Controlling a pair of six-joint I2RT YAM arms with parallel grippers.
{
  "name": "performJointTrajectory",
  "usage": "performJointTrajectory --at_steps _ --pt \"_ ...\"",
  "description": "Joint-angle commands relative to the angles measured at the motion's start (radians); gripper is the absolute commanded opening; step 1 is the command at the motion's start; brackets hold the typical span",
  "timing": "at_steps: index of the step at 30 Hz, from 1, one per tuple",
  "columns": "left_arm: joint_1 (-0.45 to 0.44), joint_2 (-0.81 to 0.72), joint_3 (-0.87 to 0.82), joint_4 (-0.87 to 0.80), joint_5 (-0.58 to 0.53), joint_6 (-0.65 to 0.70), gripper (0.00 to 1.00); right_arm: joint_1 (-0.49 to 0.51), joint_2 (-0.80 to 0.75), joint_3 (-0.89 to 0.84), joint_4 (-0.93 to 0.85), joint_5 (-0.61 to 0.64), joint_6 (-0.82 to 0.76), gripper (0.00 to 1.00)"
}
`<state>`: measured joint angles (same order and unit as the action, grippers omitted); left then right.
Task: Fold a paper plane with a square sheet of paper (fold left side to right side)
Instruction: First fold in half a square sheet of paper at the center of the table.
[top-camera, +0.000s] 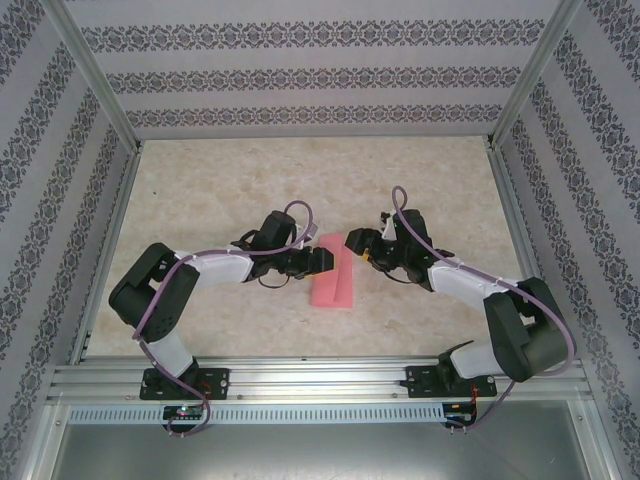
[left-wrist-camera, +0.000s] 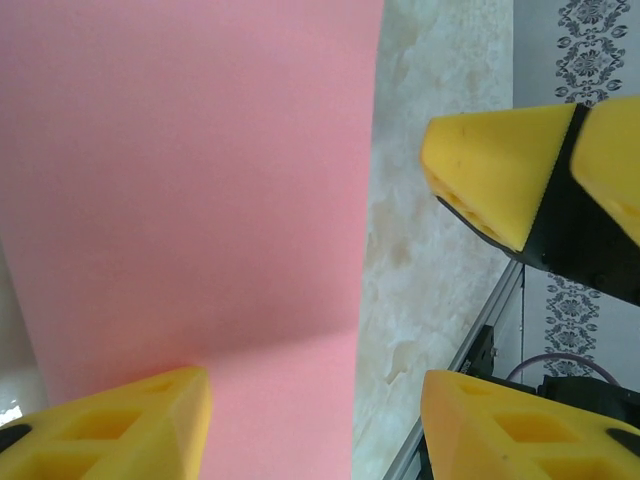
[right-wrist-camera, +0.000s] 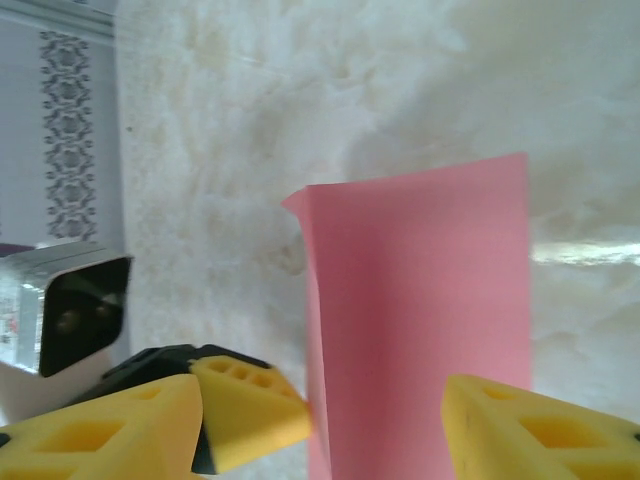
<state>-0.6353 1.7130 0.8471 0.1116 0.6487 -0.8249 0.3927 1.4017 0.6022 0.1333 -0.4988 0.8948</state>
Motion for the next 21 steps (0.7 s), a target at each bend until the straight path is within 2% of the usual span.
performJointTrajectory --at_steps 1,5,9,15,19,21 --pt "-0.016 0.021 0.031 0.058 0.005 -0.021 0.59 0.013 0.034 0.002 0.077 -0.049 0.060 0.64" --pt "-0.021 0.021 0.034 0.057 0.003 -0.021 0.59 0.026 0.086 -0.003 0.146 -0.054 0.108 0.61" --pt "-0.023 0.020 0.039 0.051 0.004 -0.018 0.59 0.049 0.131 0.021 0.168 -0.069 0.121 0.53" --pt "-0.023 0.020 0.042 0.046 0.002 -0.017 0.59 0.060 0.169 0.038 0.151 -0.061 0.125 0.34" --pt "-0.023 0.012 0.045 0.034 0.003 -0.009 0.59 0.058 0.168 0.042 0.127 -0.055 0.108 0.13" --pt "-0.023 -0.007 0.050 -0.009 -0.021 0.013 0.59 0.053 0.165 0.052 0.090 -0.048 0.080 0.06"
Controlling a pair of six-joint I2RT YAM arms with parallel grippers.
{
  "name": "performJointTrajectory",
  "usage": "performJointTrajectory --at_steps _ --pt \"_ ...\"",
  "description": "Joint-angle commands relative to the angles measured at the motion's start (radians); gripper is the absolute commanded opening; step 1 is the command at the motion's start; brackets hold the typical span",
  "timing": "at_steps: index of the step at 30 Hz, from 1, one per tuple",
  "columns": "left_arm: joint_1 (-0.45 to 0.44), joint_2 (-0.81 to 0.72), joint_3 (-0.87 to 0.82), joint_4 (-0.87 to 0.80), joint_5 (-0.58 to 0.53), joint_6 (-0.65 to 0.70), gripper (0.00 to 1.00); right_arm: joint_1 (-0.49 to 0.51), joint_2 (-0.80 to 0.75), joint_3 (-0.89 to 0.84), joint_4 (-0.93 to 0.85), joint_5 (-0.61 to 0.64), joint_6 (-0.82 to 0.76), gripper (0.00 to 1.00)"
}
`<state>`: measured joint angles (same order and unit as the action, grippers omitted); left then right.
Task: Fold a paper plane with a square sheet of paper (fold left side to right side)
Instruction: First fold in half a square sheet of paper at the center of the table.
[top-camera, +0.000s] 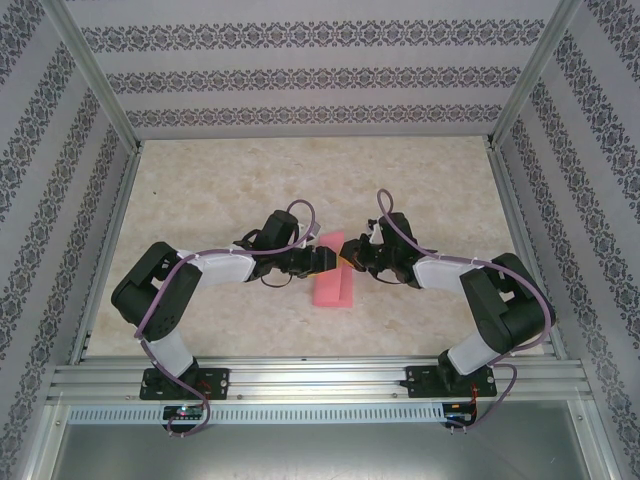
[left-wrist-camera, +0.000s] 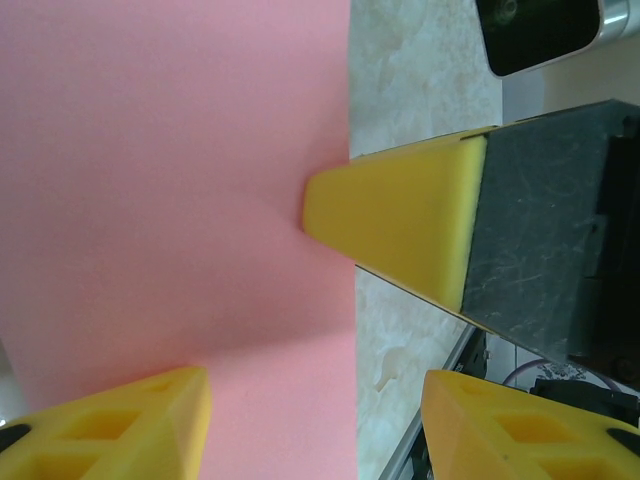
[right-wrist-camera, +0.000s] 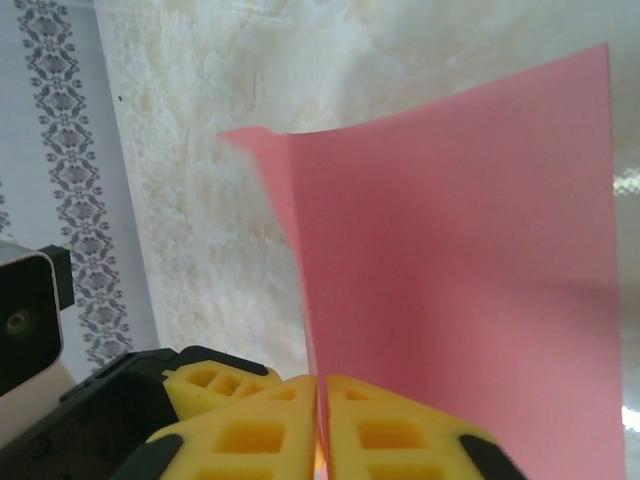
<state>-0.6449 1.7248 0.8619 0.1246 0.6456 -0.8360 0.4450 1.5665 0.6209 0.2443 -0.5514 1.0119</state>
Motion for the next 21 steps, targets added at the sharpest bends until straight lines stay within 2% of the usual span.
performJointTrajectory --at_steps 1,5,10,21 --pt "-0.013 -0.036 0.039 -0.055 -0.045 0.040 0.60 -0.002 -0.003 0.041 -0.049 0.014 -0.059 0.03" --pt "-0.013 -0.097 0.072 -0.273 -0.220 0.094 0.62 -0.014 -0.001 0.076 -0.148 0.038 -0.132 0.01" --pt "-0.020 -0.096 0.111 -0.437 -0.376 0.111 0.65 -0.026 0.009 0.101 -0.217 0.065 -0.181 0.02" --pt "-0.064 0.055 0.240 -0.506 -0.395 0.093 0.62 -0.037 0.030 0.112 -0.273 0.108 -0.229 0.05"
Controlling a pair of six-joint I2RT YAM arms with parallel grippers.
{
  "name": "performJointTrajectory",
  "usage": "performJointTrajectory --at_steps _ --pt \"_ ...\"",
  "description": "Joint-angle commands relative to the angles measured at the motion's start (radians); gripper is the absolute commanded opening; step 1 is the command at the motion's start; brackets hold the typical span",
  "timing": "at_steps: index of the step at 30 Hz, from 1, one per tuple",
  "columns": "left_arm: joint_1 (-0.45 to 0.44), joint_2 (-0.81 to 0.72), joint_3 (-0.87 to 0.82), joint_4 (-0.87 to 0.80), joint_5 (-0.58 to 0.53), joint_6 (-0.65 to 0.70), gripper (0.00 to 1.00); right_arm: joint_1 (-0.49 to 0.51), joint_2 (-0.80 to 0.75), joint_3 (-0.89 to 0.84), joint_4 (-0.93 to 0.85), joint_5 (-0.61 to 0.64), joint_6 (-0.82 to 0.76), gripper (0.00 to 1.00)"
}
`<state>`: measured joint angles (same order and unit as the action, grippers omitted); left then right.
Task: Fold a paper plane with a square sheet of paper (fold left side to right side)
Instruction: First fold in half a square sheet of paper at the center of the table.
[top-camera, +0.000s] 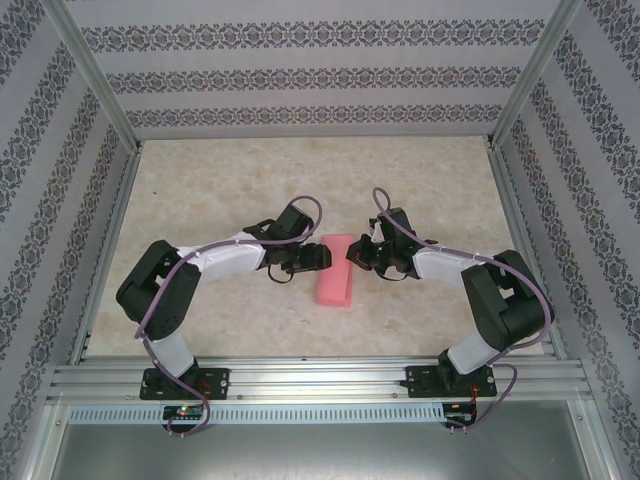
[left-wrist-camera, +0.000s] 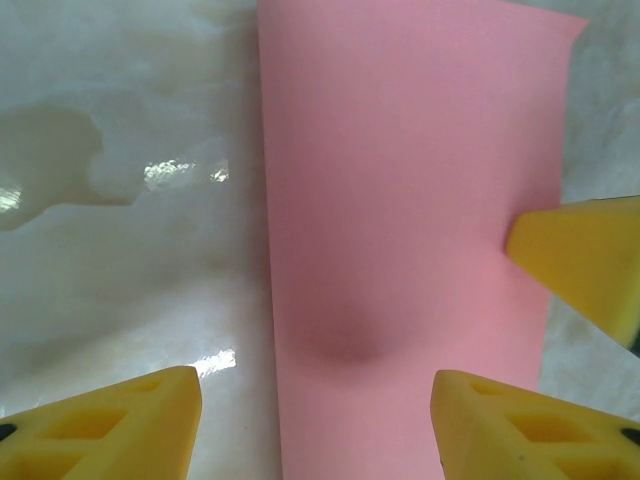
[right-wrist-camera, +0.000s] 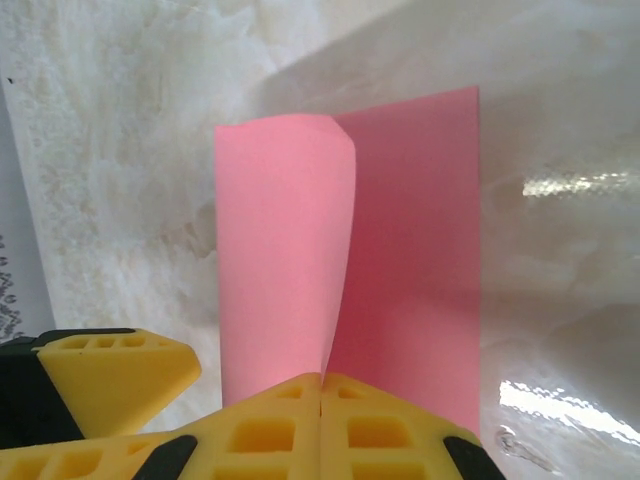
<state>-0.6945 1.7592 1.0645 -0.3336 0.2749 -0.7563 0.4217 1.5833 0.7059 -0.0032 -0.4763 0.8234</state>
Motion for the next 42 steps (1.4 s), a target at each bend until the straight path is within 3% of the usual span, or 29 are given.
performJointTrajectory --at_steps 1,9,15,21,28,42 --pt "-0.016 0.029 0.046 -0.054 -0.027 0.012 0.62 -0.015 0.015 0.027 -0.027 0.034 -0.044 0.05" --pt "-0.041 0.093 0.098 -0.089 -0.062 0.002 0.59 -0.019 0.044 0.030 -0.014 0.043 -0.056 0.09" --pt "-0.060 0.121 0.127 -0.114 -0.107 -0.007 0.58 -0.048 0.003 0.012 -0.029 0.058 -0.085 0.32" --pt "-0.069 0.150 0.148 -0.128 -0.122 -0.008 0.57 -0.102 -0.097 -0.025 -0.120 0.103 -0.142 0.44" --pt "-0.071 0.174 0.165 -0.137 -0.135 -0.017 0.57 -0.121 -0.168 -0.052 -0.173 0.128 -0.168 0.45" --pt "-0.082 0.211 0.195 -0.164 -0.114 -0.002 0.54 -0.120 -0.163 -0.073 -0.151 0.097 -0.152 0.44"
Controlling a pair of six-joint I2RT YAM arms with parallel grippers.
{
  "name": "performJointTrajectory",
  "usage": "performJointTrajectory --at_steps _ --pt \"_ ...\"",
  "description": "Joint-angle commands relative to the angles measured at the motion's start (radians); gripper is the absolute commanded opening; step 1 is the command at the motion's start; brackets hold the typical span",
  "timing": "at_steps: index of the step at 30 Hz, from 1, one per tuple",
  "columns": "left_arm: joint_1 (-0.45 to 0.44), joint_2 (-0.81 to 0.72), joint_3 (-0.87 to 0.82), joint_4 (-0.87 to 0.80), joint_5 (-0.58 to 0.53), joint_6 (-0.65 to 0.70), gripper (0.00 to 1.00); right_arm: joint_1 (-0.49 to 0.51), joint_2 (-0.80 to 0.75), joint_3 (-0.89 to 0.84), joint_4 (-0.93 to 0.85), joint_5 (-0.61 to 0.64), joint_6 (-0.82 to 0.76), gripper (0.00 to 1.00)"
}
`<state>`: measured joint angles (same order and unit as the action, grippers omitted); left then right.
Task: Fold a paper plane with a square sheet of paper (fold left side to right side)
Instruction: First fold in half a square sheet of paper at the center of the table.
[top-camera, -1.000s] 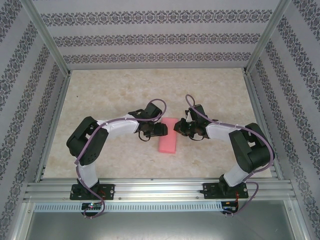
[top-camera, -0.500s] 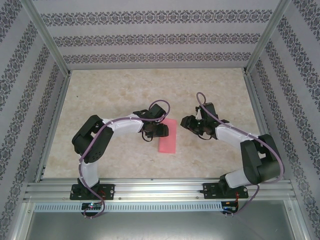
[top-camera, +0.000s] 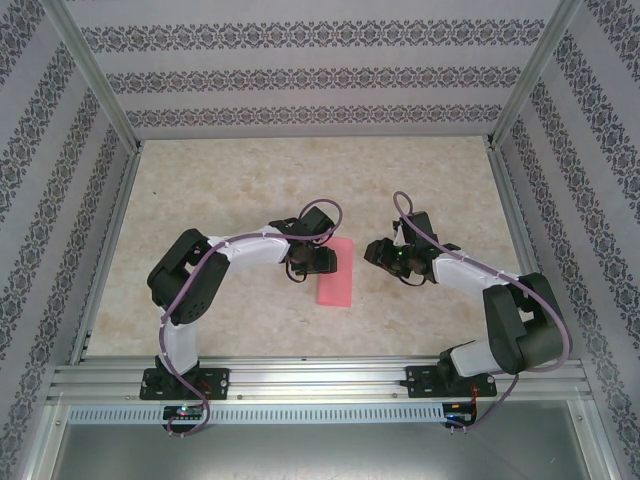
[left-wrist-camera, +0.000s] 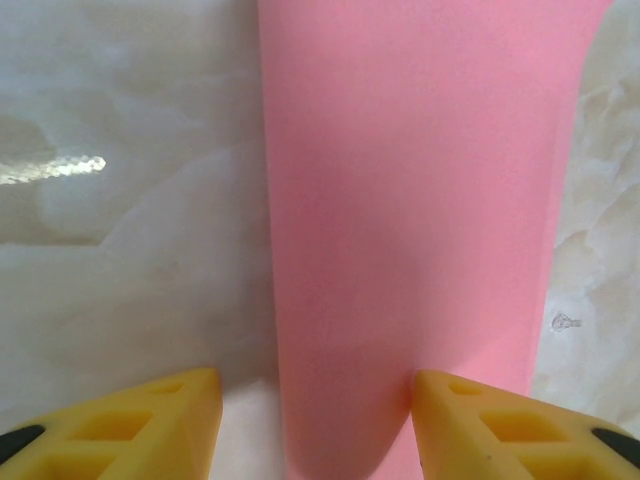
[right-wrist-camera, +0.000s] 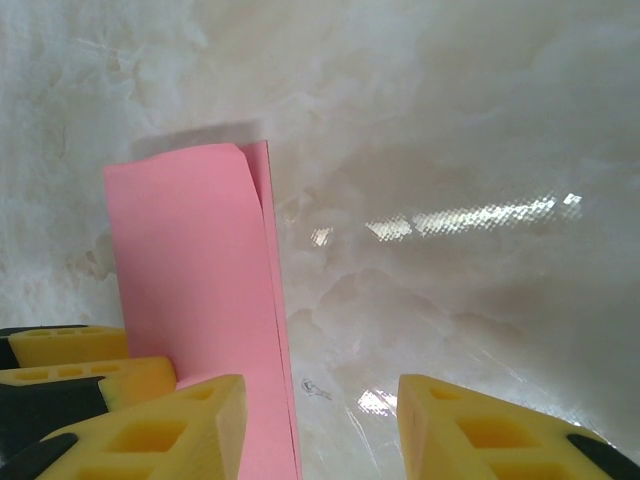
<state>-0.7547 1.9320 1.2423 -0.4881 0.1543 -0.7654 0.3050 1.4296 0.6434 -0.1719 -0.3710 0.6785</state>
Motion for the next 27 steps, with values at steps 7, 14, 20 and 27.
performJointTrajectory --at_steps 7,14,20,27 --pt "-0.034 0.050 0.038 -0.020 0.018 0.027 0.55 -0.001 -0.005 -0.010 0.021 -0.009 -0.004 0.44" --pt "-0.040 0.064 0.054 -0.033 0.015 0.038 0.56 -0.001 -0.005 -0.011 0.022 -0.009 -0.005 0.44" --pt "-0.042 0.068 0.056 -0.035 0.014 0.033 0.56 0.004 -0.003 -0.008 0.026 -0.015 0.001 0.44" --pt "-0.042 0.076 0.063 -0.038 0.019 0.033 0.56 0.023 0.015 -0.002 0.044 -0.025 0.014 0.44"
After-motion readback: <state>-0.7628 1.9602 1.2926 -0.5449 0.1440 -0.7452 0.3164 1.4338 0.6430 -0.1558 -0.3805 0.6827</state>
